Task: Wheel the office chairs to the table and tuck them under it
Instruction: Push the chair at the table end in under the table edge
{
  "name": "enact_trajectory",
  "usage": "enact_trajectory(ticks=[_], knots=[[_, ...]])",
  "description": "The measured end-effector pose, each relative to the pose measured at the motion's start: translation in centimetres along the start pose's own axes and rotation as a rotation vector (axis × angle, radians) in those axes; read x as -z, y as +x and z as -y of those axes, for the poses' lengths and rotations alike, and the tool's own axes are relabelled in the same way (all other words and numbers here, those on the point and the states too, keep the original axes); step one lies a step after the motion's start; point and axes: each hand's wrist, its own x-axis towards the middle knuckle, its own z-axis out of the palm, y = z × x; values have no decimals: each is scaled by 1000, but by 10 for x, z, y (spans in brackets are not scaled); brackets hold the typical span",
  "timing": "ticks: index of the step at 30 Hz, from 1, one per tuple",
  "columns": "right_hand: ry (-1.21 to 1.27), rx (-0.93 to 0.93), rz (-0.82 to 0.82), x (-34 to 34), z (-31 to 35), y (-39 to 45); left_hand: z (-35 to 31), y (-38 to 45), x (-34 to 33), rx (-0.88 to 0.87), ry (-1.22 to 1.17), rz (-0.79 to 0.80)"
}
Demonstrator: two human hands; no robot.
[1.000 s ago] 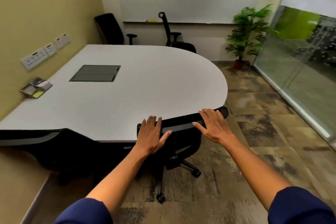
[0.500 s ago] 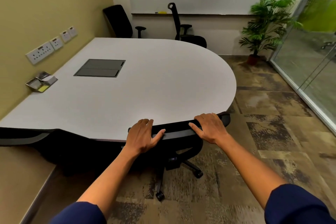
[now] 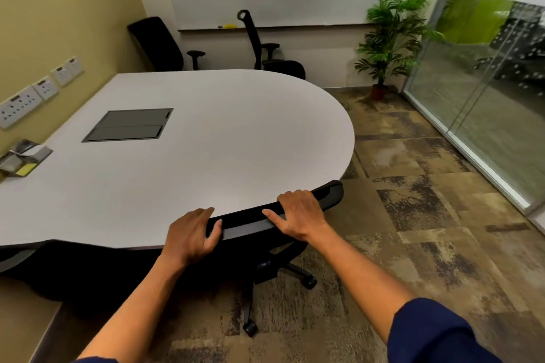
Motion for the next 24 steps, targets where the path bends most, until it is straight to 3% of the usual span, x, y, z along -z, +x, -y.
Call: enact_trajectory(ticks=[8, 12, 17, 24], knots=[[60, 27, 79, 2, -13, -7, -18, 2, 7, 1, 21, 18], [205, 18, -25, 10, -27, -21, -52, 9, 17, -26, -11, -29], [310, -58, -193, 35, -81, -52, -132, 27, 19, -97, -119, -54], [294, -291, -335, 70, -215, -130, -270, 63, 5, -264, -270, -53]])
